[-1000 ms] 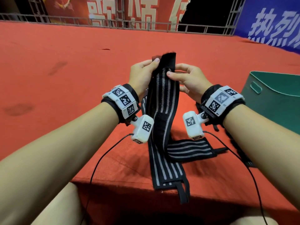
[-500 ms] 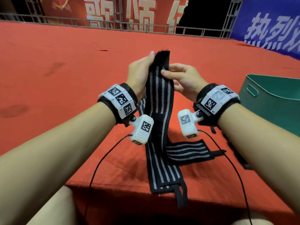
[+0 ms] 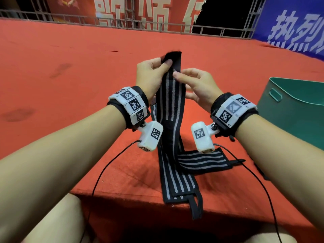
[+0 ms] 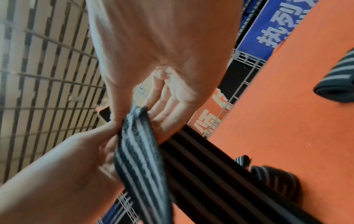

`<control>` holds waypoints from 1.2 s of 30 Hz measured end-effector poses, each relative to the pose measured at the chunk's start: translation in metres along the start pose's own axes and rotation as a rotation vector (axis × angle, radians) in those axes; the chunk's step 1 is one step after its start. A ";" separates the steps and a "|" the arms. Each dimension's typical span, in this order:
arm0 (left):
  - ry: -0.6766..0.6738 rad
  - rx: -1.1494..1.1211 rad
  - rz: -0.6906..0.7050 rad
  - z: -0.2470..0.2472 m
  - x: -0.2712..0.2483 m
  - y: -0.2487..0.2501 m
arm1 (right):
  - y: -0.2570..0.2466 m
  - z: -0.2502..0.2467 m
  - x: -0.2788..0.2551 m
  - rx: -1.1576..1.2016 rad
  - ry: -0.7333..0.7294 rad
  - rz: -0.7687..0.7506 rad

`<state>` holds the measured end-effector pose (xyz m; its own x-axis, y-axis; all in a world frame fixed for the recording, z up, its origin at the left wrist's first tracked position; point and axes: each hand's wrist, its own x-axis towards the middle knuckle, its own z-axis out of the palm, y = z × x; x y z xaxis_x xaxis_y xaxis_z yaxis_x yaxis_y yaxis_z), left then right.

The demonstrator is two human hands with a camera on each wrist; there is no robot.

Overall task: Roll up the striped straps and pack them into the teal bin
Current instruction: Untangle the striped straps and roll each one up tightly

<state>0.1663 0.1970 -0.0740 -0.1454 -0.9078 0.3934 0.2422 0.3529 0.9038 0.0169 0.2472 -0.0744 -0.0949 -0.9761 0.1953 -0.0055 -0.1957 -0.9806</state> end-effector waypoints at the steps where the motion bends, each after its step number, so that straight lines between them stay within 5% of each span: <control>1: 0.030 0.001 -0.001 0.000 0.004 0.001 | 0.002 0.002 -0.002 -0.100 -0.033 0.001; 4: 0.082 -0.007 -0.015 -0.001 0.018 0.003 | 0.017 0.007 -0.012 -0.449 -0.245 0.034; 6: 0.082 -0.013 -0.022 -0.002 0.022 0.003 | 0.029 0.008 -0.015 -0.515 -0.250 0.068; 10: 0.089 -0.041 -0.062 -0.003 0.021 -0.002 | 0.034 0.005 -0.014 -0.313 -0.131 0.149; 15: -0.030 -0.129 -0.189 0.007 0.009 -0.001 | 0.013 0.004 -0.014 0.021 -0.181 0.087; 20: -0.124 -0.127 -0.290 0.017 -0.001 0.002 | 0.010 0.010 -0.007 0.024 -0.055 0.013; 25: -0.107 0.141 -0.243 0.013 0.001 -0.004 | 0.003 0.018 -0.011 0.182 -0.072 0.085; 30: 0.051 0.041 -0.205 0.002 0.003 -0.006 | -0.004 0.022 -0.010 0.286 0.055 0.107; 36: 0.006 -0.022 -0.184 0.001 0.000 0.006 | -0.019 0.012 -0.002 0.231 0.095 0.068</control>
<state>0.1671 0.1997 -0.0686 -0.1833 -0.9581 0.2203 0.2329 0.1754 0.9566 0.0296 0.2519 -0.0558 -0.1806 -0.9767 0.1160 0.2310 -0.1568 -0.9602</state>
